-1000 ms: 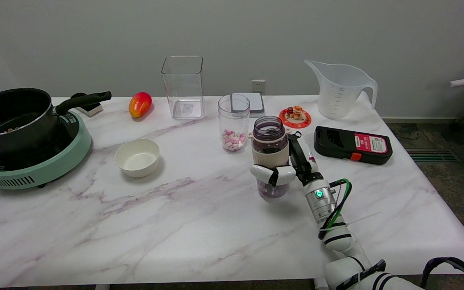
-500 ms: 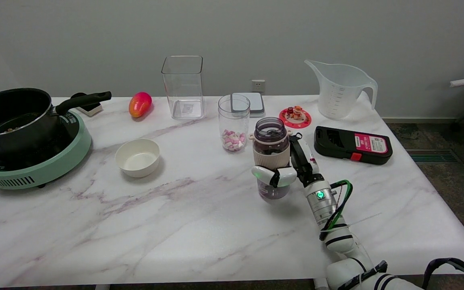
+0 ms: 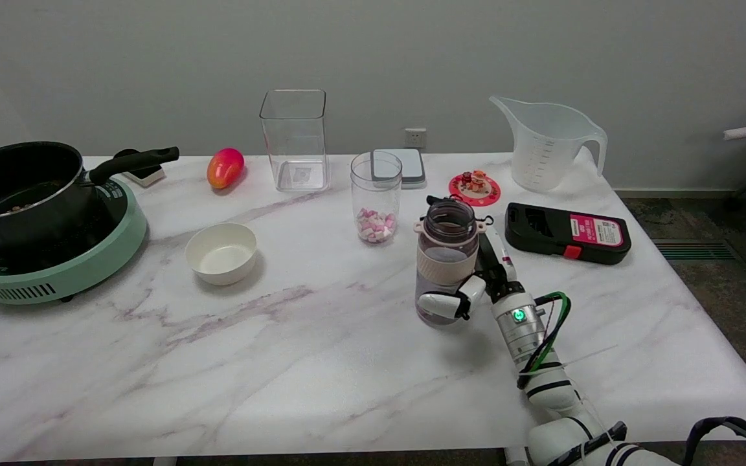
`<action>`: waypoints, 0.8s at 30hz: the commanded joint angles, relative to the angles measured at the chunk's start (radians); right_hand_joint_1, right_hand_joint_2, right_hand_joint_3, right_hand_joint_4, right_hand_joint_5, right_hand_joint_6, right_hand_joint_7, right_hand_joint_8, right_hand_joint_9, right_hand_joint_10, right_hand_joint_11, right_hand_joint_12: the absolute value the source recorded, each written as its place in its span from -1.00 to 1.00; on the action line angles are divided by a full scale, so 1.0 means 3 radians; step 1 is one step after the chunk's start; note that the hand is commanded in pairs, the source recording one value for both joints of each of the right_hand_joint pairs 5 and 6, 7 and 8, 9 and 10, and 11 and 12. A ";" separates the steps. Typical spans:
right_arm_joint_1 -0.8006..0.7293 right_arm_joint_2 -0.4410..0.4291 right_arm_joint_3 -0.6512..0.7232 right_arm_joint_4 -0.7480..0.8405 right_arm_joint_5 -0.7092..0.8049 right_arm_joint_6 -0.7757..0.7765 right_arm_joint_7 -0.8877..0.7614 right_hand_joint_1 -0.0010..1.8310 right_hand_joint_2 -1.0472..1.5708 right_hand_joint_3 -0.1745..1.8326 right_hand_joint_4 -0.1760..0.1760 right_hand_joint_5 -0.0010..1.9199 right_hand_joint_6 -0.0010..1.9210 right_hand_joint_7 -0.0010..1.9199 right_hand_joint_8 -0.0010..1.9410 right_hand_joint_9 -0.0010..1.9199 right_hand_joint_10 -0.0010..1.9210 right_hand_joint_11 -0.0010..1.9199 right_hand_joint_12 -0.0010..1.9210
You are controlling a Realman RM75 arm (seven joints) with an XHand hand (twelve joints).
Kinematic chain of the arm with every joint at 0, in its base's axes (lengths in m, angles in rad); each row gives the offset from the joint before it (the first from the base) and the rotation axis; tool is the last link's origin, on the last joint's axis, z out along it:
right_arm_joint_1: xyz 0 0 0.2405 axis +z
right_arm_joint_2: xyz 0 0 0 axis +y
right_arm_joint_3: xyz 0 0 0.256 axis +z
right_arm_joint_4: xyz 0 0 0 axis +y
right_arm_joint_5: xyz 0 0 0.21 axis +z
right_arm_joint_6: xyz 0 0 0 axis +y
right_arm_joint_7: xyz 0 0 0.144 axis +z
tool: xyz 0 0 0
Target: Place the bottle onto the table.
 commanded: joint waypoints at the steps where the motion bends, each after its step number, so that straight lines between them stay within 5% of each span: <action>1: -0.0021 0.0028 0.0006 0.0011 0.0008 0.0012 0.0036 0.33 -0.62 0.27 0.00 -0.65 -0.65 -0.39 -0.39 -0.53 -0.53 -0.40 -0.40; 24: -0.0312 0.0491 0.0016 0.0680 -0.0020 -0.0516 0.0087 0.32 -0.63 0.16 0.00 -0.94 -0.94 -0.62 -0.62 -0.71 -0.71 -0.67 -0.67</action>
